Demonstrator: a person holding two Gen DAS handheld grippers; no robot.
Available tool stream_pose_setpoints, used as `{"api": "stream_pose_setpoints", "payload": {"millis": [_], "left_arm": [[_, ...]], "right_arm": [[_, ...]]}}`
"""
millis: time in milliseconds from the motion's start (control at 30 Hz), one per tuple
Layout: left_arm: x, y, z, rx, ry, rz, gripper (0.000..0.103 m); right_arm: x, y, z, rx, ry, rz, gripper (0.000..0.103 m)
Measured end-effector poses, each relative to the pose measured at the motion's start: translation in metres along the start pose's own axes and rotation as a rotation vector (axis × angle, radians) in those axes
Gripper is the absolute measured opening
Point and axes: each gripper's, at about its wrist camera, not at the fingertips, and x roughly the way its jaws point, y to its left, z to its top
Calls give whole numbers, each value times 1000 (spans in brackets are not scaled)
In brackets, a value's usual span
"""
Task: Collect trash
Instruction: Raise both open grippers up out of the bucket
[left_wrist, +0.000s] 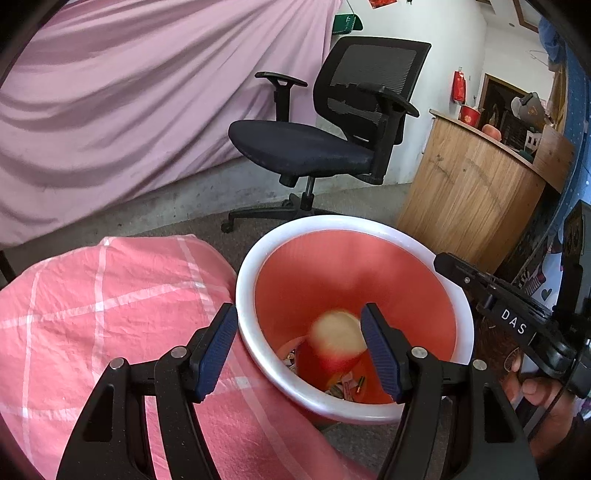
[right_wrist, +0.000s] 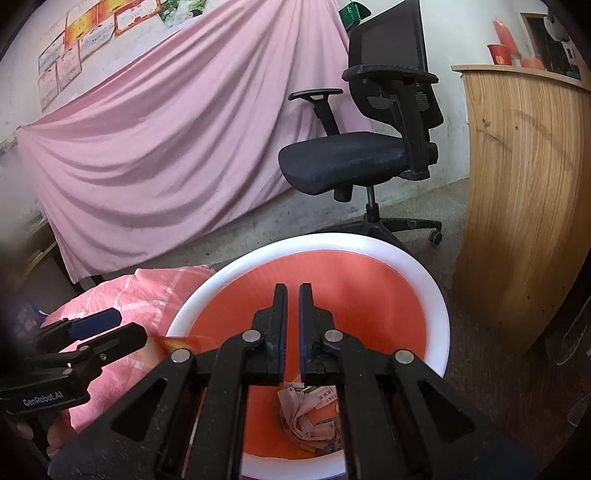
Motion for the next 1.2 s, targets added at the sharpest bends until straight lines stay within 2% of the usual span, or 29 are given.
{"api": "stream_pose_setpoints", "payload": {"millis": [233,600,667,733,833,933,1133,1200], "left_arm": [[2,4,0,-19,9,5,64],[-1,7,-1,-36,3,23,64],[-2,9,-1,-49,2,30,64],[-3,11,-1,-63,-1,42,64],[-9,15,0,-78,-15,60,64],[-19,20,-1,-93,-45,90,76],[-38,27,-3,-125,-95,141,81],[-45,31,-5,-140,-111,165,92]], "right_arm": [[3,-1,-1,5,18,-14,37],[3,0,0,2,18,-20,45],[3,0,1,8,17,-28,50],[1,0,3,16,6,-35,65],[-4,1,6,22,-10,-40,77],[-9,2,8,25,-27,-56,88],[-19,4,14,31,-68,-70,102],[-21,6,15,24,-78,-74,103]]}}
